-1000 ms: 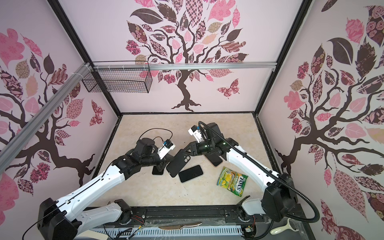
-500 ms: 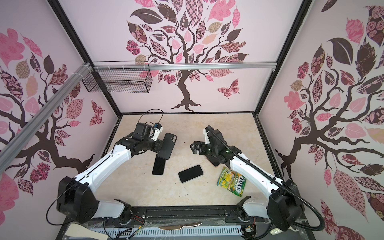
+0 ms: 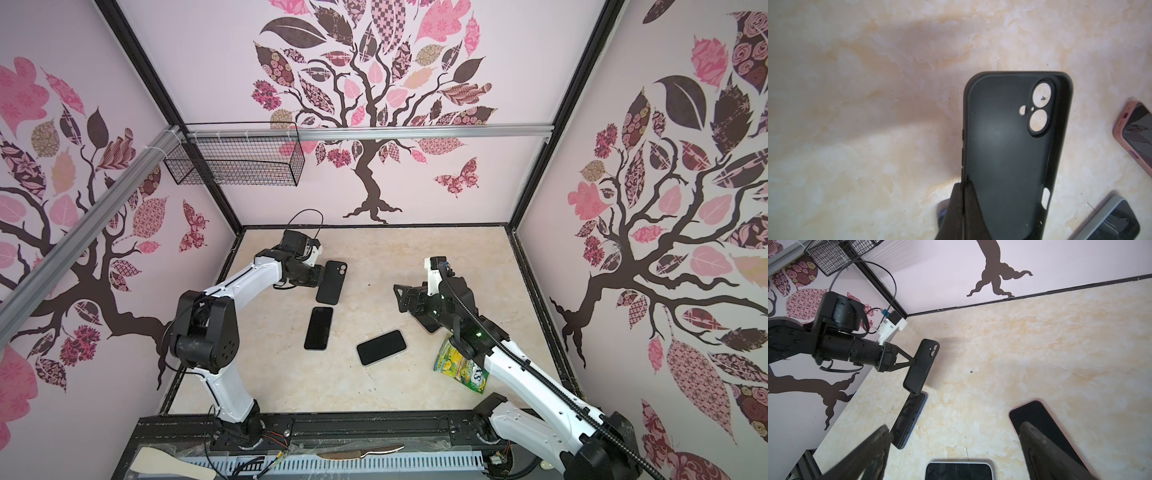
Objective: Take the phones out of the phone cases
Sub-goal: 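Lay the black case down with the left gripper while the right moves away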
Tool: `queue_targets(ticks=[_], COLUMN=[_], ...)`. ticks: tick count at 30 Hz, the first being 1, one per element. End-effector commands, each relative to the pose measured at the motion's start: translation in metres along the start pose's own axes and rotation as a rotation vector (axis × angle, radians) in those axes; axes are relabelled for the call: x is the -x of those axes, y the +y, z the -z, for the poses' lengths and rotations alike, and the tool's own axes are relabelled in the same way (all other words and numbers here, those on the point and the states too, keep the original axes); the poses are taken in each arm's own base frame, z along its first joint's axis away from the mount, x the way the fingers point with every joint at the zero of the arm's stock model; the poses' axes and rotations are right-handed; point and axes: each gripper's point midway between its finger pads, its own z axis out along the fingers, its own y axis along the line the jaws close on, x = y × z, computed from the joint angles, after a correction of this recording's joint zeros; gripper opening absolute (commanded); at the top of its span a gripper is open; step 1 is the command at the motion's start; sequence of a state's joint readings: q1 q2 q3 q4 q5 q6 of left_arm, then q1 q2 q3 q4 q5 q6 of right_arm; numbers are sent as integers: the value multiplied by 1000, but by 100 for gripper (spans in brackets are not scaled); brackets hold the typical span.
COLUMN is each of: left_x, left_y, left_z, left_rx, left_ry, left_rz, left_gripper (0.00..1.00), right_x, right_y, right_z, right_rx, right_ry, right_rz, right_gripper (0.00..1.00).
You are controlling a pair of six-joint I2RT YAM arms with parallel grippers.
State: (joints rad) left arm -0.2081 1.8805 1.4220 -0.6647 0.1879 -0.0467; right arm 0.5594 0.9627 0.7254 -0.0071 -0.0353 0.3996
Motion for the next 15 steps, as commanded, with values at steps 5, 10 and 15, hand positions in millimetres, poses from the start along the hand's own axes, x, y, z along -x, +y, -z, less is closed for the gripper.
queue_targets(ticks=[5, 10, 15], left_x=[20, 23, 29], left_y=[19, 25, 29], left_z=[-14, -28, -37], left_rx=[-4, -8, 1], left_ry=[32, 74, 73], left_rz=[57, 67, 79], left_gripper=[0, 0, 0], right_x=[3, -3, -8], right_y=[8, 8, 8], right_z=[-2, -7, -10], right_rx=[25, 26, 29], right_ry=[39, 70, 94], right_rz=[28, 27, 27], right_gripper=[100, 100, 99])
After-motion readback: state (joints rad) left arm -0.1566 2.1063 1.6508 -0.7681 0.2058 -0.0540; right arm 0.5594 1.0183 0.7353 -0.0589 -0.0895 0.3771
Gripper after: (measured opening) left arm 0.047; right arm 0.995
